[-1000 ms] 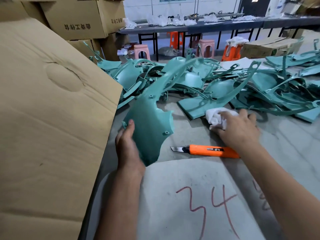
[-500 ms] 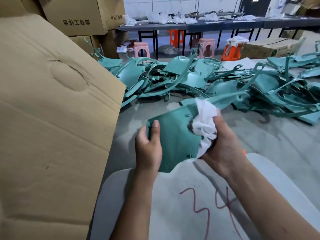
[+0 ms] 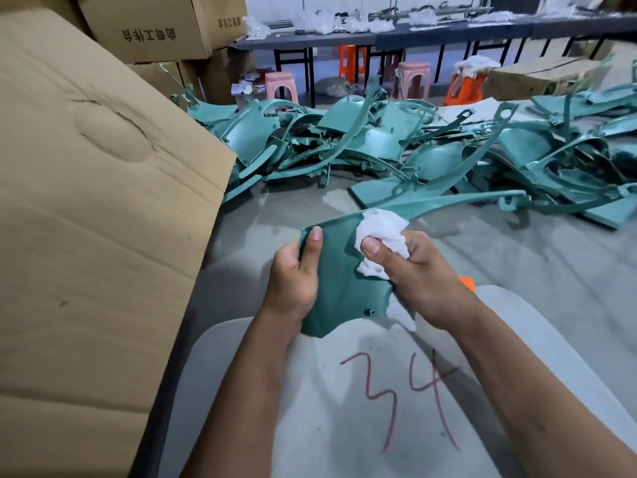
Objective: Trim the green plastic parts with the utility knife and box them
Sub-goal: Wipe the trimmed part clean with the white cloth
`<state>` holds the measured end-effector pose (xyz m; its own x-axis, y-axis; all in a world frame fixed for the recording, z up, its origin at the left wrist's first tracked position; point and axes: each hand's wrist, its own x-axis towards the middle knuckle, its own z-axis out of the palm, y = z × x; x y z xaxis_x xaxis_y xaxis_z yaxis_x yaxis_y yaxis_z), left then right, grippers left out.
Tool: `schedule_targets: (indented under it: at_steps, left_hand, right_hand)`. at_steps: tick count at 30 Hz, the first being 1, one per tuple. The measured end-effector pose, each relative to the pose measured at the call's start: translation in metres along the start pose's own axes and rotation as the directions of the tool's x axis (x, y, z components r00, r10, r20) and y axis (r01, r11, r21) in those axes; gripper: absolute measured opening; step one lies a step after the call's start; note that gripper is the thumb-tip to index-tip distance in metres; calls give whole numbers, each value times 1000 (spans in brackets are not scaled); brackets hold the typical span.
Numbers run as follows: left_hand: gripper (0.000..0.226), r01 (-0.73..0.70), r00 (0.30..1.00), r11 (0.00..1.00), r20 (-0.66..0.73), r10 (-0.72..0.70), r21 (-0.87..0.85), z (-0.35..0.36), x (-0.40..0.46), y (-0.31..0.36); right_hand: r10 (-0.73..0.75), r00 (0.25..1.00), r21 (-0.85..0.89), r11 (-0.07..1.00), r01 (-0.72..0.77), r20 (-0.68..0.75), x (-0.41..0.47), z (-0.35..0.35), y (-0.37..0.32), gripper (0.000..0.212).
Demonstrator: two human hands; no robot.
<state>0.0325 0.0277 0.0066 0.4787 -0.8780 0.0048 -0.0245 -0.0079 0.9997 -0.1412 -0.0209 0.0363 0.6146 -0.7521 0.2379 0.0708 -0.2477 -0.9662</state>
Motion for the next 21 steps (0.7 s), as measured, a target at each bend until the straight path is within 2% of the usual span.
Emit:
schedule_targets:
  at_steps: [2, 3, 4, 7, 11, 14, 16, 18, 20, 21]
  left_hand:
    - [57, 93, 989, 994, 119, -86, -54, 2, -2, 3]
    - [56, 115, 982, 991, 160, -103, -70, 3, -3, 5]
    - [55, 129, 976, 988, 185, -110, -90, 5, -4, 6]
    - [54, 169, 957, 972, 263, -121, -165, 9, -8, 8]
    - [55, 178, 947, 965, 299, -114, -195, 14, -12, 5]
    - [57, 146, 974, 942, 210, -84, -303, 16, -12, 5]
    - [59, 109, 994, 933, 48, -98, -344, 14, -7, 7]
    - [50, 26, 987, 967, -146, -65, -255, 8, 1, 7]
    - [45, -57, 967, 986, -253, 16, -155, 5, 5, 6]
    - [44, -84, 956, 990, -288, 49, -112, 6, 5, 5]
  right_hand:
    - [129, 988, 36, 990, -133, 85, -2, -11, 1, 74]
    - [166, 980, 71, 982, -175, 112, -3, -16, 3, 78]
    - [166, 976, 121, 976, -183, 138, -3, -19, 7, 73]
    - [115, 966, 293, 938, -183, 232, -7, -26, 13, 24]
    - [101, 965, 355, 917, -185, 241, -12, -33, 13, 25]
    - [58, 986, 440, 890, -123, 156, -7, -30, 11, 24]
    - [87, 996, 494, 866, -83, 14, -4, -30, 11, 12]
    - [129, 990, 544, 836, -80, -52, -1, -26, 13, 17]
    - [154, 987, 578, 810, -96, -50, 0, -11, 11, 25]
    - [126, 991, 550, 832, -78, -49, 0, -2, 13, 29]
